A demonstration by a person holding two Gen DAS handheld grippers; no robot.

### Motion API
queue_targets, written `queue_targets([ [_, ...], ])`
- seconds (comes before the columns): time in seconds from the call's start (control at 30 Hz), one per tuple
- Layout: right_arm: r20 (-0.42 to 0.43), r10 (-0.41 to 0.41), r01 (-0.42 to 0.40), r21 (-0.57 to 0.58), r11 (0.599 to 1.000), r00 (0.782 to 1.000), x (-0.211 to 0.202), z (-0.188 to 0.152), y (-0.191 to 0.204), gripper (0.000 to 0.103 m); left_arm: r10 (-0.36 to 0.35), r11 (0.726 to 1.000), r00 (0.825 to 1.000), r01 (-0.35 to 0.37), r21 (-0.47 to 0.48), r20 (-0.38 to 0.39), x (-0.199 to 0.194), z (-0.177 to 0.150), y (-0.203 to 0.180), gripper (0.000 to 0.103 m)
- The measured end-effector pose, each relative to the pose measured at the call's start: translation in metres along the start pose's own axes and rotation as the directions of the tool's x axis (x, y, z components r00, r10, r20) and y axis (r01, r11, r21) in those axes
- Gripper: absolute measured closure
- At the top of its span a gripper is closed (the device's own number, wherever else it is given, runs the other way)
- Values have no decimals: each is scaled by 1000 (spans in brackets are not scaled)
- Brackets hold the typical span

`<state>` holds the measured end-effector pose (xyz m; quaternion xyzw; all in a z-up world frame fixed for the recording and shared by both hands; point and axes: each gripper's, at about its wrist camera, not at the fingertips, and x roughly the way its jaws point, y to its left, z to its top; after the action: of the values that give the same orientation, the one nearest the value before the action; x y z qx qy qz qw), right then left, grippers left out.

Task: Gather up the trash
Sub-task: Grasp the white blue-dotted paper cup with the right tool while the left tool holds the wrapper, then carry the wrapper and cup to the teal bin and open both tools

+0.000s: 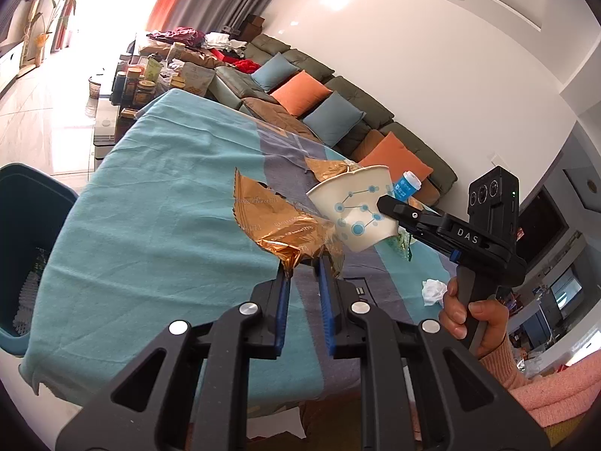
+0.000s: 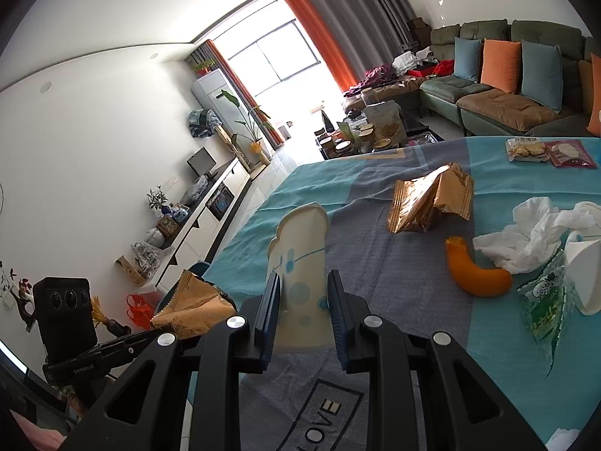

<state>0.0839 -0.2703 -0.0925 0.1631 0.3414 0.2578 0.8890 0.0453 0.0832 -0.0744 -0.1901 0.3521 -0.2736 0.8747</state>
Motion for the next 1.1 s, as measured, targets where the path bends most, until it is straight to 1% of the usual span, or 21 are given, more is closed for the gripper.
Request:
queue_targets([
  [0.27,-27,34,-34,-19,999,999,15,1,10,81,24,1000,1000,-24,-13,18,-15,-2,5,87],
  [0.8,-54,57,-59,-42,997,997,32,6,26,81,55,998,997,-53,-43,47,-41,-4,14,87],
  [1.1,-71,91,-96,-66,993,993,46,7,47,81,92,994,994,-88,-63,67,-60,-8,23,87],
])
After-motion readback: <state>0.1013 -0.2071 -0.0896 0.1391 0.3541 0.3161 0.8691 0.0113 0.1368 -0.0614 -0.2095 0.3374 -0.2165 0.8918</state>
